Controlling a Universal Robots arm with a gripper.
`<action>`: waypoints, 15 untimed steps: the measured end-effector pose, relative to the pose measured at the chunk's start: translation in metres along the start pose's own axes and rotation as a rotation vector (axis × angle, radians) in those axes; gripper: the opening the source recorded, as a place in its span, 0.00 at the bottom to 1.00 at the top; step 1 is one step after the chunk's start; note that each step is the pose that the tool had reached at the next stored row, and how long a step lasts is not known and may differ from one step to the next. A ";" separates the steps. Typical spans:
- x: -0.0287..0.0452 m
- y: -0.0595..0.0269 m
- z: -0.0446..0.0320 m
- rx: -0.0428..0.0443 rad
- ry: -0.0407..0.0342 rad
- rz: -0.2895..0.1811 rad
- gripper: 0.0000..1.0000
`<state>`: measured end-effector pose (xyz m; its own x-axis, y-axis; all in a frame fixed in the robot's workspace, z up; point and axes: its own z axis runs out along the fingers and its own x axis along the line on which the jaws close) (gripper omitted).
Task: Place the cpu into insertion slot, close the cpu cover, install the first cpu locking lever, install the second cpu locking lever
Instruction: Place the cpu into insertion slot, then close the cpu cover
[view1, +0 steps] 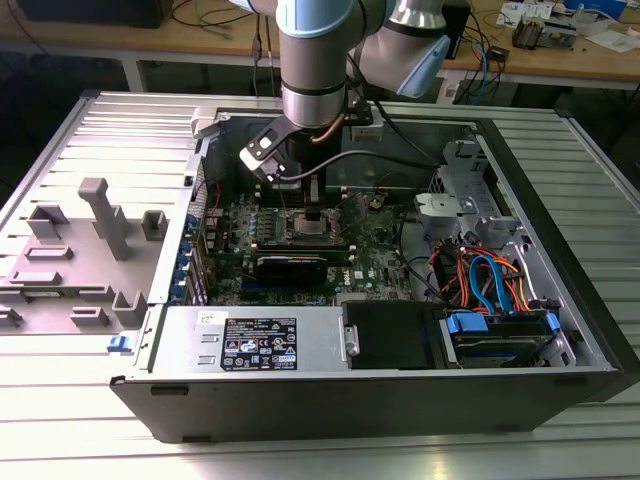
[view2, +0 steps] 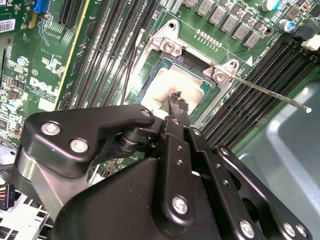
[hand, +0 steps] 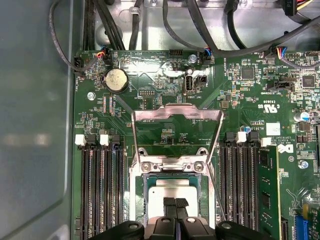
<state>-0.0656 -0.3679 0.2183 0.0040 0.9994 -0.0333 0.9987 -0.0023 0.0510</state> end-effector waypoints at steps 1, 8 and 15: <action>0.0000 0.0000 0.0000 0.0000 0.0000 0.000 0.11; 0.0000 0.0004 -0.0001 0.0001 -0.0008 0.000 0.11; -0.0004 0.0011 -0.0121 0.0010 -0.0006 0.000 0.11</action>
<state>-0.0651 -0.3679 0.2305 0.0038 0.9994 -0.0339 0.9987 -0.0021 0.0501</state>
